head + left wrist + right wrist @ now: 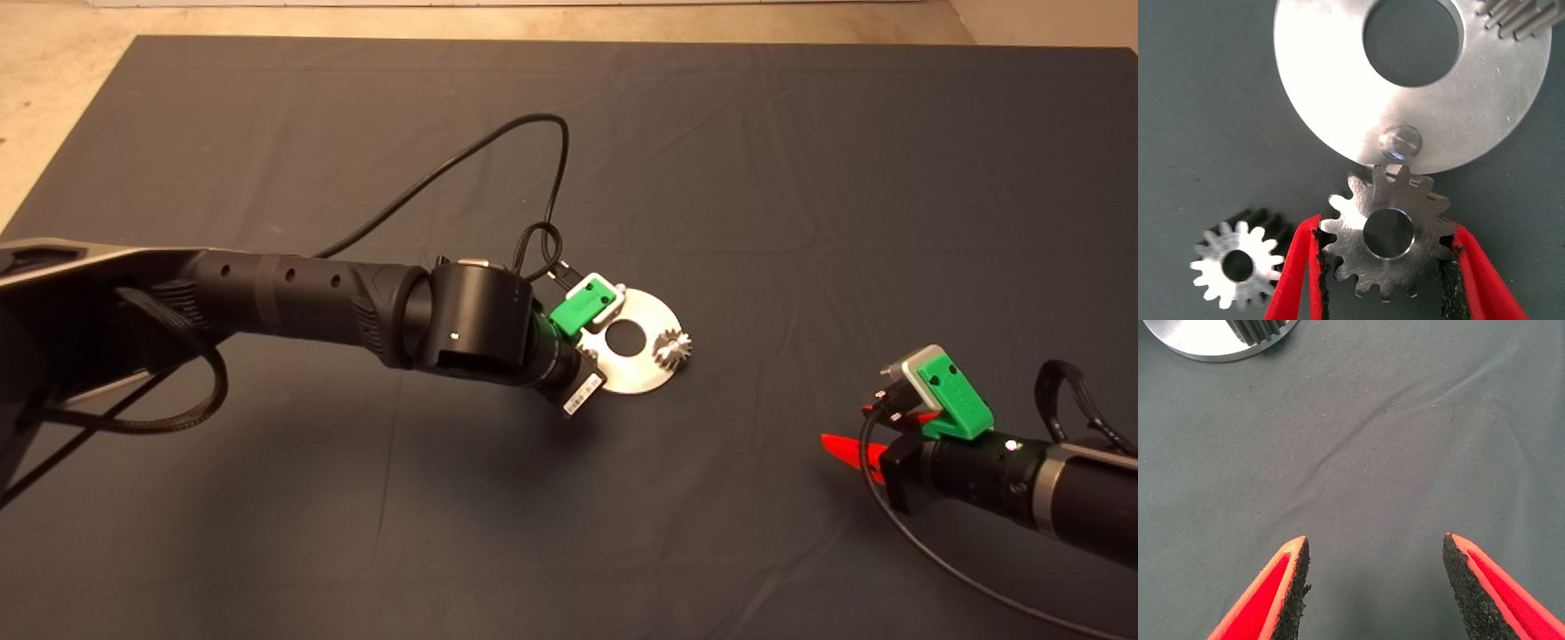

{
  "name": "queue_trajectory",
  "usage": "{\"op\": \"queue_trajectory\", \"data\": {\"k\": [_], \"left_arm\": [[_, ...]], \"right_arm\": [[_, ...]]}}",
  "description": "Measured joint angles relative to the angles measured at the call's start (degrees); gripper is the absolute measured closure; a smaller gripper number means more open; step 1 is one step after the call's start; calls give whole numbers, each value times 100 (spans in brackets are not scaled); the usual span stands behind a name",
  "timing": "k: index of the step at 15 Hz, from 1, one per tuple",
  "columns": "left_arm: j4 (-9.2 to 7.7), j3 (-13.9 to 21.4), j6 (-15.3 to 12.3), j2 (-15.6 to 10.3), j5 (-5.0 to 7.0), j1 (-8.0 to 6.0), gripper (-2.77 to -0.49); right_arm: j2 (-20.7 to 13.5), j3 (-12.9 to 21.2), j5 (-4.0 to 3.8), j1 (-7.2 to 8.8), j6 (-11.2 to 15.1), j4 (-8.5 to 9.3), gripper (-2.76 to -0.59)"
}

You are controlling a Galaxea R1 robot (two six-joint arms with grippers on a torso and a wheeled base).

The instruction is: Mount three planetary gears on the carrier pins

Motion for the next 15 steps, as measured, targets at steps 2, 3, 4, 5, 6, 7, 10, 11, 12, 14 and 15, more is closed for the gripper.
{"op": "queue_trajectory", "data": {"k": [2, 3, 4, 5, 6, 7, 10, 11, 12, 14, 15], "left_arm": [[-27, -2, 0, -16, 0, -107, -75], [-44, -2, 0, -16, 0, -140, -75], [-45, -2, 0, -16, 0, -158, -75], [-65, -2, 0, -14, 2, -178, -75], [-80, -2, 0, -4, 0, -201, -75], [-85, -2, 0, 10, -1, -217, -75], [-87, -2, 0, 19, -11, -219, -75], [-87, -2, 0, 22, -11, -219, -75], [-87, -2, -2, 46, -4, -220, -75], [-87, -2, -4, 116, -43, -219, -75], [-87, -2, -4, 156, -63, -221, -75]], "right_arm": [[0, 0, -1, 0, 0, 0, -147], [0, 0, -1, 0, 0, 0, -147], [0, 0, -1, 0, -1, 0, -147], [0, 0, -1, 0, 0, 0, -147], [0, 0, 0, 0, 0, 0, -147], [0, 0, 0, 1, 0, 0, -147], [0, 0, 0, 0, 0, 0, -147], [0, 0, 0, 1, 0, 0, -147], [0, 0, 0, 2, -2, 0, -147], [0, 0, 1, 2, 0, 0, -147], [0, 0, 0, 3, 0, 0, -147]]}}
